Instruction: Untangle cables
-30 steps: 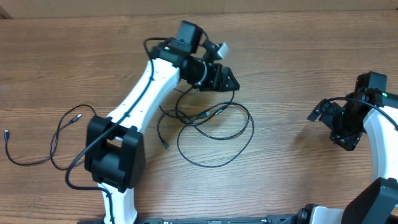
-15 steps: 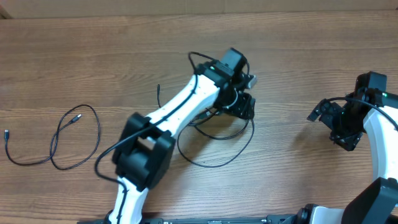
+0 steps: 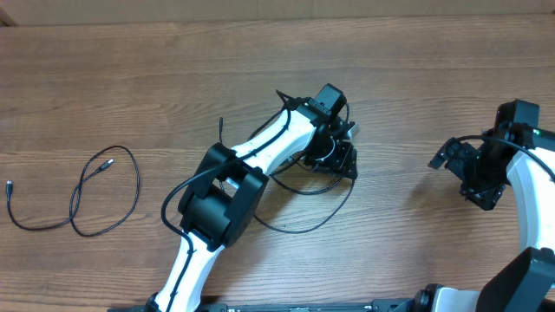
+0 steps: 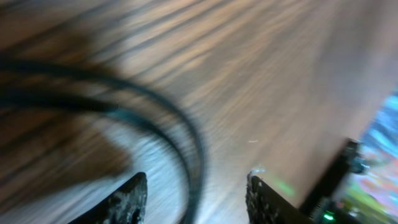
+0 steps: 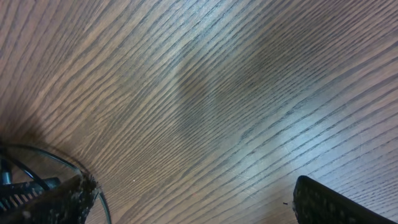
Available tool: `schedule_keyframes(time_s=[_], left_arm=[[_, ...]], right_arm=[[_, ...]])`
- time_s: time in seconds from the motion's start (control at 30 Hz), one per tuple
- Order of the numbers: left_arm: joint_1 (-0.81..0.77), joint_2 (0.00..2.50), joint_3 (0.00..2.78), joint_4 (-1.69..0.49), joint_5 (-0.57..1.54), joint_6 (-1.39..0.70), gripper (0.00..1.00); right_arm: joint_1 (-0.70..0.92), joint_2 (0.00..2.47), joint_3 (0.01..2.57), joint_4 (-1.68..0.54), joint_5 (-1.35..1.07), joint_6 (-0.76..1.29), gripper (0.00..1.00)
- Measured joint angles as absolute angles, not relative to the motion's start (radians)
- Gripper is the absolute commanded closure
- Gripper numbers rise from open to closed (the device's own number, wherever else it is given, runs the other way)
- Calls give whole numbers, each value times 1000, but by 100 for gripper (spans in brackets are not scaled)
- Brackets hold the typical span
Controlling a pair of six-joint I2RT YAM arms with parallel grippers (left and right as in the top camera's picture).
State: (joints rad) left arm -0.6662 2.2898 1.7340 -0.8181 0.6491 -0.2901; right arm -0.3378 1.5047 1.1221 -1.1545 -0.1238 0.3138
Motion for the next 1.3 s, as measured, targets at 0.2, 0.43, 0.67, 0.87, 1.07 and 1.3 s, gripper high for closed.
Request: schedule_keyframes(time_s=[0.2,0.43,0.67,0.87,1.07,1.3], left_arm=[[-670,2290,1734,-798,712,-301,52],[-682,2290,1734,-795,726,-313,54],[-681,2290,1734,-795,727,-316,54],[-681,2290,1734,-797,726,-317,53],[-681,2290,1734,-807,725,-331,53],[-681,2290,1711,-799,726,-368,53]], right_arm=[[-338,1505,1122,-1154,-124,314,0],[-338,1505,1122,-1155,-123,314,0],[-338,1505,1122,-1155,-124,314,0],[-338,1505,1122,-1155,-123,314,0],[-338,1505,1122,-1155,-124,314,0],[-338,1505,1122,-1155,-124,314,0]])
